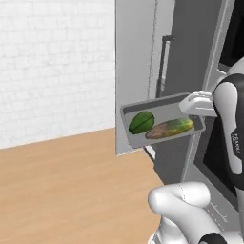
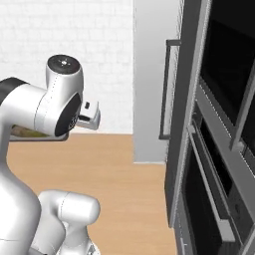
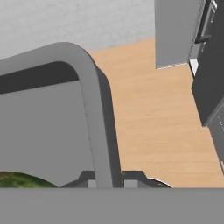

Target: Take the meat container that has the fish and place it on the second highest rack of the freezer. Then take the vegetable container that has the avocado and cucumber and place it on the highest rack of the freezer.

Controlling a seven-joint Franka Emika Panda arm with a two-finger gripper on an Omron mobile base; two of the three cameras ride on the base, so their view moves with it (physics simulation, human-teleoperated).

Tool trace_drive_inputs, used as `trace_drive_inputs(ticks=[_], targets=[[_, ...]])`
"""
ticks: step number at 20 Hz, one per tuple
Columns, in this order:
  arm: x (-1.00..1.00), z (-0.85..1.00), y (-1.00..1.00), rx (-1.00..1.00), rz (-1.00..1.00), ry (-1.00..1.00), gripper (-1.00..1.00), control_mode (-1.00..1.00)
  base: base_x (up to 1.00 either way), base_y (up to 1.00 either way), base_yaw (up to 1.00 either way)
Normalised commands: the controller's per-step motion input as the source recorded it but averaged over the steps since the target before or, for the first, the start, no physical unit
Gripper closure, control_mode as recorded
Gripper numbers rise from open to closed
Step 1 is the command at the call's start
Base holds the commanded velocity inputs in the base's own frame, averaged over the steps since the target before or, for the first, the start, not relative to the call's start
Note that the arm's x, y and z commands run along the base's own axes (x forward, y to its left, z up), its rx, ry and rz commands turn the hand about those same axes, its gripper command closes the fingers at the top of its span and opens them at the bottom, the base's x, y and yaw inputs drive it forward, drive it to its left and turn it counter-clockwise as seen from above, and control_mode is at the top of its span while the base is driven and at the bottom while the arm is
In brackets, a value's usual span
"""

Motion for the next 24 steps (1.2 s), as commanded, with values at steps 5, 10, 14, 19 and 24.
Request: trace_drive_inputs(ticks=[5, 10, 14, 19, 24], targets=[[0.0, 0.0, 0.0, 0.0, 0.0, 0.0, 1.0, 1.0, 0.97, 0.42, -0.32], [0.0, 0.0, 0.0, 0.0, 0.0, 0.0, 1.0, 1.0, 0.58, 0.58, -0.43], [0.0, 0.0, 0.0, 0.0, 0.0, 0.0, 1.0, 1.0, 0.33, 0.6, -0.47], [0.0, 0.0, 0.0, 0.0, 0.0, 0.0, 1.0, 1.0, 0.29, 0.49, -0.46], [0.0, 0.0, 0.0, 0.0, 0.0, 0.0, 1.0, 1.0, 0.32, 0.61, -0.54]])
